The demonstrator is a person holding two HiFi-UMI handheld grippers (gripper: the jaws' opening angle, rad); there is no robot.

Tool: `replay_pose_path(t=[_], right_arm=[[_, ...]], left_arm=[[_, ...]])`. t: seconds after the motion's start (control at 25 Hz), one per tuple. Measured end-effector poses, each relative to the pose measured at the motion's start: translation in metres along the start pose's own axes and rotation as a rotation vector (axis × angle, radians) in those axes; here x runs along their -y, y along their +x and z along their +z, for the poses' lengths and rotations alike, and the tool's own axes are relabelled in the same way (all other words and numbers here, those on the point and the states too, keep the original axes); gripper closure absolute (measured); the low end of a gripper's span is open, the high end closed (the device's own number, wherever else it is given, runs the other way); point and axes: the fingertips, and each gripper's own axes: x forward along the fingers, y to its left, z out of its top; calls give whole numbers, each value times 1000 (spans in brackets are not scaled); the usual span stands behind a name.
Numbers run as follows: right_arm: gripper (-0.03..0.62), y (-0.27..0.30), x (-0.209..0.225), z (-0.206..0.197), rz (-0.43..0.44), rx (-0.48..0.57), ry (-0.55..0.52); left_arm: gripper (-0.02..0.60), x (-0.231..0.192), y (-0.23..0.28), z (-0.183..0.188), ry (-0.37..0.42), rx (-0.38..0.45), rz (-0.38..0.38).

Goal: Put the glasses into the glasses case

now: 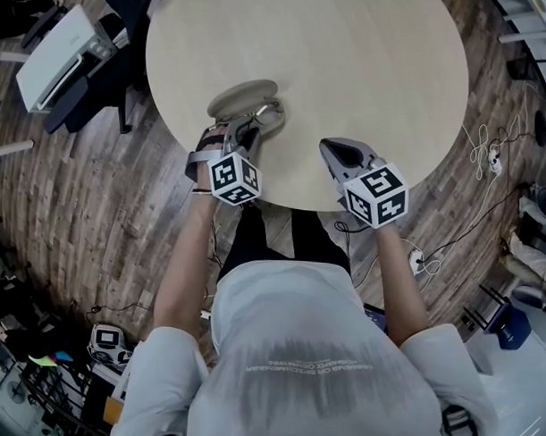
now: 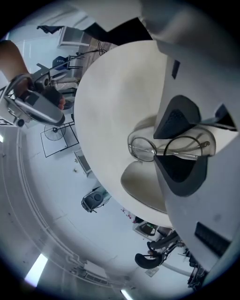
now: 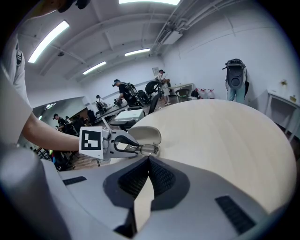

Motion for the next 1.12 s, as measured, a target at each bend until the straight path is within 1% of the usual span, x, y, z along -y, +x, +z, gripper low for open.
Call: replay_pose_path(t=[0.08,0.12,0.28,0.44,0.56,0.72,0.92,1.04,1.12], right_arm=[[592,-2,0,3,1,7,-4],[592,-3,1,4,0,9,-7],[592,-8,3,16,-5,29,-27],[592,-14,6,41,-15,68,-64],[592,-23,7,60,-25,104,-98],[592,-34,10,90,-48,159,-150],[592,-52,12,141,-108,247,-255],[592,-64,10,174,-144,305,-332],[592,-71,7,194,-166,333,-383]], left_arm=[[471,5,-6,1,-16,11,-37],[460,7,-9,1,-24,14,-47],[439,8,-22,1,-81,27,-70],[439,-5,-43,6,-180,77,-63],[439,-20,-62,13,-264,122,-33],[449,-56,-94,22,-375,198,56],[519,-120,-150,34,-465,290,231],[548,-157,-187,45,-514,356,333],[560,-177,-211,50,-550,406,388]])
